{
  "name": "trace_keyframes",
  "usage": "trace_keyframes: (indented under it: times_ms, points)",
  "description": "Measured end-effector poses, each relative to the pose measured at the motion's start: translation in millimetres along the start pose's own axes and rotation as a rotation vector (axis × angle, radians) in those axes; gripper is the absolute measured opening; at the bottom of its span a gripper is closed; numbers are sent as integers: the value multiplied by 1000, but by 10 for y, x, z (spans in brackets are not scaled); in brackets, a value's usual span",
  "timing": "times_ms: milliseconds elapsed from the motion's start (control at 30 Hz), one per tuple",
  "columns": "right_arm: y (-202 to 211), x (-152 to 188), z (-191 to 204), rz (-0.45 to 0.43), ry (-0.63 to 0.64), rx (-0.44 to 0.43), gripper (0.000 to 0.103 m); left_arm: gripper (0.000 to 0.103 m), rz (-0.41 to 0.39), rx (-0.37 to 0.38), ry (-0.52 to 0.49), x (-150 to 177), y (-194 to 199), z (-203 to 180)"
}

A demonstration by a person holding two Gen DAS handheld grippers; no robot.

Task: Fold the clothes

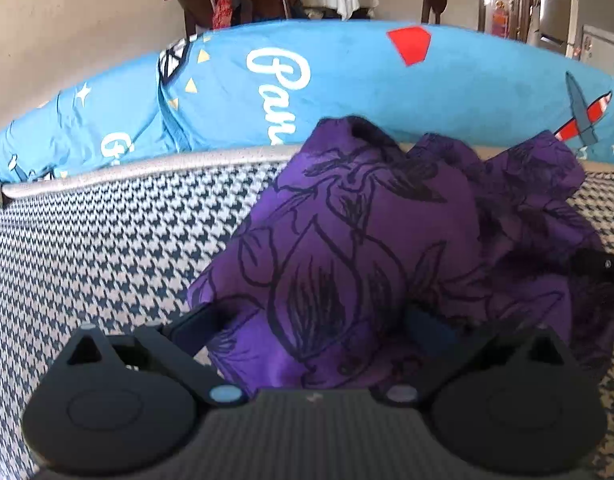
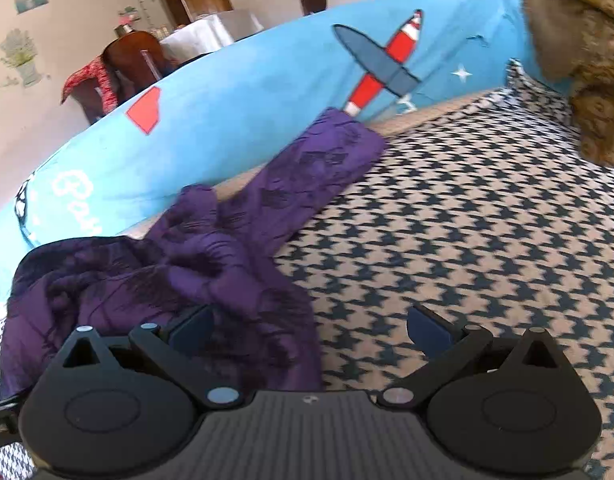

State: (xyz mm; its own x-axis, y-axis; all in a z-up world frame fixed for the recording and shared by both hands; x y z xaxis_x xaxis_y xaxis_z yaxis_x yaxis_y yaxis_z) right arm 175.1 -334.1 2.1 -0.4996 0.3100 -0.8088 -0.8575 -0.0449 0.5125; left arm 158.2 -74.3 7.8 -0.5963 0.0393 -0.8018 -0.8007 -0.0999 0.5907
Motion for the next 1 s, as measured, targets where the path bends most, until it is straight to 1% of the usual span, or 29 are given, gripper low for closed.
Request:
trace_keyframes:
  times_ms: [100, 167, 233, 300, 433, 500, 600, 700, 767, 933, 1000]
  points:
    - [-60, 35, 97, 7, 18, -9, 103, 103, 36, -13, 13, 47, -109, 17]
    - [-120, 88, 149, 20, 35, 1, 103, 103, 30, -5, 17, 43, -75, 25]
    - [-157, 116, 164, 27, 53, 13, 103, 103, 0, 7, -5, 15, 20, 8]
    - [-173, 123, 154, 25, 72, 28, 103, 103, -55, 9, -31, -6, 131, -13]
    - [-129, 47, 21, -29, 108, 112, 103, 103, -140, -3, -39, -67, 304, -11]
    - [-145, 33, -59, -39, 105, 135, 103, 103, -184, -15, -45, -100, 389, -28]
    - [-198, 47, -141, -40, 101, 156, 103, 103, -216, -14, -65, -127, 458, -93]
    - [-253, 98, -174, -53, 118, 158, 103, 103, -184, 12, -61, -115, 421, -114]
    - [-270, 136, -142, -71, 157, 159, 103, 103, -156, 28, -49, -101, 373, -106]
    - [-317, 239, -52, -113, 247, 160, 103, 103, -132, 26, -46, -62, 297, -102]
    - [-333, 264, -14, -116, 274, 174, 103, 103, -126, 24, -47, -54, 276, -111]
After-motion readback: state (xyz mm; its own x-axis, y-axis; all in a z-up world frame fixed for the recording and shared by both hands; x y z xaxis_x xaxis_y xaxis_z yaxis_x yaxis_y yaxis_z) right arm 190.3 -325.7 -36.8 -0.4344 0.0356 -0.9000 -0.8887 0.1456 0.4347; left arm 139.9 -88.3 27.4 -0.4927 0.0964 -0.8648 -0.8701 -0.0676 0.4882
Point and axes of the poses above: each gripper's, at about its wrist camera, not at the fingertips, and y roughly against the way its jaws point, z to its left, x to its underside, the point moved 2 cm from there along -y, roughly the way its jaws point, and after that the axes turned 12 degrees about -z, right-handed, at the moved point
